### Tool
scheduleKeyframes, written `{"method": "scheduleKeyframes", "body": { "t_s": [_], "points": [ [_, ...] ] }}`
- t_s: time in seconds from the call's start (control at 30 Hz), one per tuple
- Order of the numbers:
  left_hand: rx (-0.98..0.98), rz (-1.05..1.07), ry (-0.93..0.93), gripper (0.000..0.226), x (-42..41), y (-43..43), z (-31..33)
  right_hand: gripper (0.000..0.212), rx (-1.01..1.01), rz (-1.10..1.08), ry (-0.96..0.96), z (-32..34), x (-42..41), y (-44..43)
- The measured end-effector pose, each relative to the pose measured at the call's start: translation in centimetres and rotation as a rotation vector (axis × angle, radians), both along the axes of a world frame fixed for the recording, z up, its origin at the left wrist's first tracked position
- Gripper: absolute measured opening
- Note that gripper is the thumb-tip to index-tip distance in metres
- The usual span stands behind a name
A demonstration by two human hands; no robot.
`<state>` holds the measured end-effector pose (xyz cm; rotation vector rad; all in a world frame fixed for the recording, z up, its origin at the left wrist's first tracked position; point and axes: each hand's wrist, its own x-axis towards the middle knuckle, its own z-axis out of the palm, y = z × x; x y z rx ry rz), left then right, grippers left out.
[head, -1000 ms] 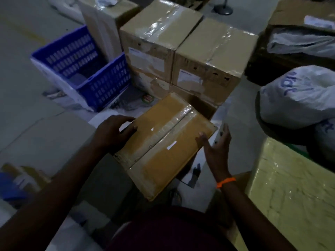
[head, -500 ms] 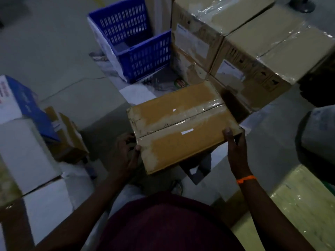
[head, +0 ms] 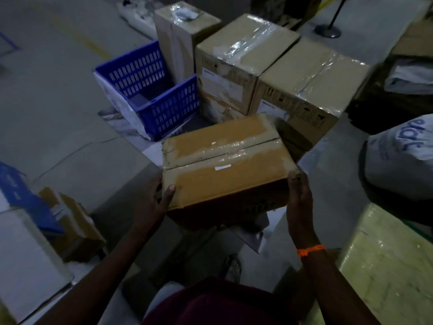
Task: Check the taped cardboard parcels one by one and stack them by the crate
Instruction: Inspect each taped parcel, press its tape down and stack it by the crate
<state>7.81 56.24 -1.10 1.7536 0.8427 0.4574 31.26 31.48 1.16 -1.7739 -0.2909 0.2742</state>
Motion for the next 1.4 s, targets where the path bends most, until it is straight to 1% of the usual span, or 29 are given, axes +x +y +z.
{"method": "scheduleKeyframes", "body": {
  "t_s": [0.07, 0.13, 0.2, 0.23, 0.3, 0.37, 0.4, 0.43, 0.5, 0.57, 0.6, 0.67, 0.73, 0.8, 0.87, 0.93, 0.97, 1.0, 1.03, 1.07, 1.1, 1.13, 1.17, 1.23, 1.27, 1.3, 1.37, 1.4],
  "points": [
    [-0.048, -0.056, 0.044, 0.065, 0.4, 0.7, -0.3, 0.061, 0.069, -0.015, -0.066, 2.0, -0.2, -0.2],
    [-0.084, -0.094, 0.06, 0.062, 1.0, 0.7, -0.1, 0.05, 0.103, 0.02, -0.134, 3.9, -0.6, 0.0],
    [-0.103, -0.072, 0.04, 0.055, 1.7, 0.4, 0.1, 0.041, 0.074, 0.063, -0.207, 4.9, -1.6, 0.5],
    [-0.105, -0.071, 0.056, 0.051, 2.0, 0.3, 0.3, 0.039, 0.061, 0.085, -0.229, 4.9, -2.1, 0.7],
    [-0.036, -0.054, 0.14, 0.047, 2.0, 1.1, -0.3, 0.041, 0.057, 0.134, -0.261, 4.8, -3.2, 1.2],
    [0.083, -0.015, 0.216, 0.061, 1.5, 2.5, -0.4, 0.042, 0.046, 0.193, -0.296, 4.8, -3.9, 1.8],
    [0.135, -0.015, 0.252, 0.063, 1.3, 3.3, -0.4, 0.042, 0.035, 0.23, -0.315, 5.1, -4.3, 2.3],
    [0.184, -0.028, 0.28, 0.059, 1.2, 4.3, -0.8, 0.04, 0.022, 0.264, -0.346, 5.4, -4.7, 2.8],
    [0.342, -0.032, 0.275, 0.053, 1.4, 5.1, 0.0, 0.035, 0.03, 0.294, -0.415, 5.9, -5.5, 3.9],
    [0.341, -0.057, 0.187, 0.048, 1.8, 4.6, 2.4, 0.031, 0.039, 0.189, -0.391, 5.9, -5.9, 5.1],
    [0.304, -0.071, 0.146, 0.044, 2.1, 4.2, 3.6, 0.036, 0.018, 0.104, -0.345, 5.8, -6.0, 5.7],
    [0.201, -0.084, 0.101, 0.045, 3.0, 3.6, 5.8, 0.065, -0.032, -0.013, -0.221, 6.1, -6.1, 6.8],
    [0.132, -0.098, 0.067, 0.061, 4.1, 3.7, 7.4, 0.089, -0.065, -0.028, -0.14, 6.7, -5.9, 7.4],
    [0.108, -0.115, 0.079, 0.079, 4.8, 3.9, 8.2, 0.099, -0.132, -0.011, -0.11, 7.8, -5.5, 7.6],
    [0.046, -0.13, 0.09, 0.086, 5.0, 3.9, 8.8, 0.108, -0.244, 0.014, -0.091, 8.3, -5.0, 7.3],
    [0.001, -0.166, 0.104, 0.093, 4.9, 3.3, 9.6, 0.12, -0.331, 0.076, 0.007, 8.2, -4.0, 6.9],
    [-0.012, -0.185, 0.109, 0.099, 5.0, 3.0, 9.9, 0.123, -0.32, 0.116, 0.074, 8.1, -3.4, 6.7],
    [-0.026, -0.195, 0.112, 0.105, 5.0, 2.9, 10.0, 0.121, -0.277, 0.141, 0.136, 8.1, -2.9, 6.5],
    [-0.057, -0.193, 0.112, 0.109, 5.1, 2.8, 10.3, 0.113, -0.226, 0.149, 0.186, 7.9, -2.6, 6.3],
    [-0.089, -0.181, 0.101, 0.112, 5.2, 2.8, 10.5, 0.097, -0.175, 0.156, 0.212, 7.7, -2.4, 6.1],
    [-0.111, -0.164, 0.09, 0.111, 5.3, 3.1, 10.5, 0.078, -0.124, 0.158, 0.227, 7.6, -2.6, 6.1],
    [-0.145, -0.146, 0.079, 0.108, 5.4, 3.3, 10.7, 0.064, -0.069, 0.157, 0.241, 7.3, -2.9, 6.0],
    [-0.201, -0.127, 0.072, 0.1, 5.4, 3.7, 10.8, 0.058, -0.024, 0.157, 0.255, 7.0, -3.2, 6.0],
    [-0.314, -0.081, -0.004, 0.068, 5.0, 4.1, 11.3, 0.059, 0.018, 0.173, 0.243, 6.7, -4.1, 6.1],
    [-0.354, -0.063, -0.043, 0.06, 4.7, 4.3, 11.5, 0.057, 0.017, 0.184, 0.212, 6.7, -4.5, 6.2],
    [-0.388, -0.05, -0.055, 0.056, 4.3, 4.6, 11.3, 0.055, 0.007, 0.194, 0.175, 6.7, -4.8, 6.4],
    [-0.441, -0.05, -0.001, 0.053, 3.3, 4.7, 10.1, 0.056, -0.017, 0.216, 0.088, 6.8, -5.2, 6.6],
    [-0.471, -0.055, 0.029, 0.061, 3.0, 4.7, 9.6, 0.056, -0.024, 0.22, 0.054, 6.7, -5.1, 6.7]
  ]
}}
